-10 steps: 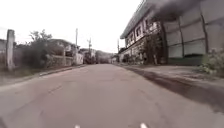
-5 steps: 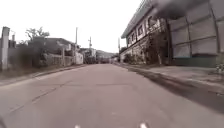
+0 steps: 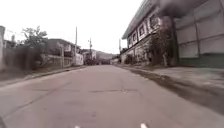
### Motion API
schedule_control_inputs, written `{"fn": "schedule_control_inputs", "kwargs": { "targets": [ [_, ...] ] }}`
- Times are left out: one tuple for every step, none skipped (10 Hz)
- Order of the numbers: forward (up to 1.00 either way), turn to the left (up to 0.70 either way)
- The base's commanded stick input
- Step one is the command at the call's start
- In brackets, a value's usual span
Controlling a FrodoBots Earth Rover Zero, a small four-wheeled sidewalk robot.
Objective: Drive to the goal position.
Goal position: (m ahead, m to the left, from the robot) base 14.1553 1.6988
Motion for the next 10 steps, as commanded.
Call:
{"fn": "schedule_control_inputs", "kwargs": {
  "targets": [
    [1.0,-0.27],
    [1.0,-0.27],
    [1.0,-0.27],
    [1.0,-0.27],
    [1.0,-0.27],
    [1.0,-0.13],
    [1.0,0.0],
    [1.0,0.0],
    [1.0,0.0],
    [1.0,0.0]
  ]
}}
